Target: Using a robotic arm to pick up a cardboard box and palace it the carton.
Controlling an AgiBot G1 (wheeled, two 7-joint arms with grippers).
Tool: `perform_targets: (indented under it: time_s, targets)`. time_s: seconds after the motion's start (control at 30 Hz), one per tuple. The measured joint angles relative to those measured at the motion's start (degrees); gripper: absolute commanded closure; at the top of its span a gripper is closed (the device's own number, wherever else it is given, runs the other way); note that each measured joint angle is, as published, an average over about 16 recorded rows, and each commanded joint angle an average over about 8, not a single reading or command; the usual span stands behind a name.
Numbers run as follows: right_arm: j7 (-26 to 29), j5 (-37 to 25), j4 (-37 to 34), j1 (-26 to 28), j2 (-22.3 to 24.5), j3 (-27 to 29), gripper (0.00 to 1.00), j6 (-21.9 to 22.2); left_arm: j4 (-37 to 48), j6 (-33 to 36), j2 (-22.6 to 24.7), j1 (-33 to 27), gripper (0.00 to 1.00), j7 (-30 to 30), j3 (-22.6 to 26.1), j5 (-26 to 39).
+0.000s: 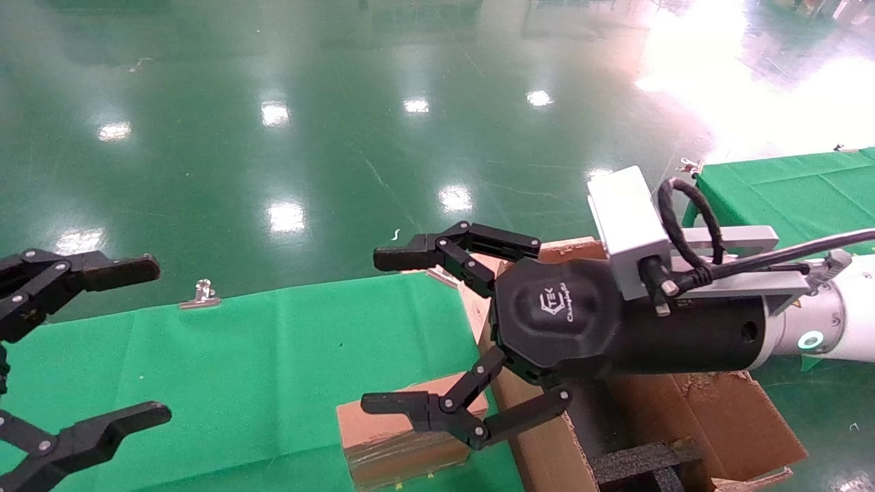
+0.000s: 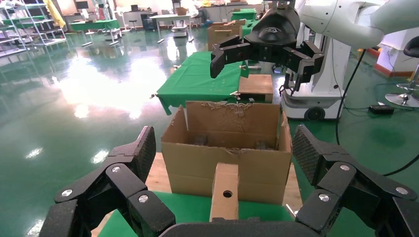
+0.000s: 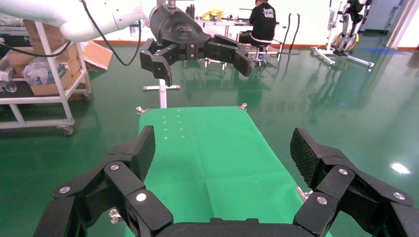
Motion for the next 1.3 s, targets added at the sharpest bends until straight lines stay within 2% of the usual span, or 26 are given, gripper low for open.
perform_targets:
  time_s: [0.43,0.47,0.67,0.7,0.73,1.03,1.3]
  targets:
    - [0.0,0.0,0.0,0.0,0.0,0.0,0.0,0.0,0.0,0.0,0.0,0.0,0.02,0.0,0.0,0.0]
    - [0.0,0.0,0.0,0.0,0.0,0.0,0.0,0.0,0.0,0.0,0.0,0.0,0.11,0.0,0.0,0.0]
    - [0.0,0.0,-0.01,-0.01,0.0,0.02,0.0,0.0,0.0,0.0,0.0,0.0,0.86,0.0,0.0,0.0]
    - [0.01,0.01,-0.03,-0.02,-0.01,0.01,0.0,0.01,0.0,0.0,0.0,0.0,0.97,0.0,0.0,0.0]
    - [0.04,0.01,-0.06,-0.03,-0.04,-0.01,0.0,0.01,0.0,0.0,0.0,0.0,1.0,0.0,0.0,0.0]
    - [0.72,-3.25,-0.72,1.33,-1.04,-2.06,0.0,-0.54,0.0,0.0,0.0,0.0,1.0,0.0,0.0,0.0]
    - [1.97,-13.0,-2.5,6.36,-3.59,-7.5,0.0,-2.25,0.0,0.0,0.0,0.0,1.0,0.0,0.0,0.0]
